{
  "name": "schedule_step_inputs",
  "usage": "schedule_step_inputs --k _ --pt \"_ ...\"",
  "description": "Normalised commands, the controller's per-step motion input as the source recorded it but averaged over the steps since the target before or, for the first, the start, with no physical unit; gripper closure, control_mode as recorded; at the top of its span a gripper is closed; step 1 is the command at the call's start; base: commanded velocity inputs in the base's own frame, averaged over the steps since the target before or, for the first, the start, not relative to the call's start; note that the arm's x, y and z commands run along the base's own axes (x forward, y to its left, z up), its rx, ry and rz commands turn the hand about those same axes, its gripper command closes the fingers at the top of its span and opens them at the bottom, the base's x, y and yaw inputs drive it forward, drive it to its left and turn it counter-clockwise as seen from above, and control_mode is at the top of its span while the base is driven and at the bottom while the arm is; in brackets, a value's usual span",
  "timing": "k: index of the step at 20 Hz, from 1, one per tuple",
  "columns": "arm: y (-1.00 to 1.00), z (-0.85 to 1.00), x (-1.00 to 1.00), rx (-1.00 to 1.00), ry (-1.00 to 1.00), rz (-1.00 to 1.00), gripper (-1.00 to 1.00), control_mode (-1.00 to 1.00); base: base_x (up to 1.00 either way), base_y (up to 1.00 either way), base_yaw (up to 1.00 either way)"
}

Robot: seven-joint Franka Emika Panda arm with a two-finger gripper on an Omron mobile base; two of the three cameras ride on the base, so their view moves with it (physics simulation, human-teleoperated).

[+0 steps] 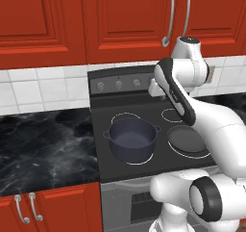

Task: Move the pot and pan from the stove into the sink.

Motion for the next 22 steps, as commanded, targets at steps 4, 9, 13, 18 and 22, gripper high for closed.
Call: schedule_step_inputs --k 4,9,13,18,22 --pt "-0.09 0.00 -0.10 0.00 -0.01 0.00 -1.00 -1.00 0.00 0.00 0.00" --pt "-0.18 0.00 -0.19 0.00 0.00 0.00 -1.00 -1.00 0.00 0.00 0.00" --pt "0.01 -0.02 -0.05 0.00 0.00 -0.01 -1.00 -1.00 0.00 0.00 0.00" --pt "0.20 -0.10 -0.30 0.02 -0.01 -0.10 -1.00 -1.00 0.00 0.00 0.00" --pt "0.24 -0.13 -0.30 0.04 -0.03 -0.21 -1.00 -1.00 0.00 0.00 0.00"
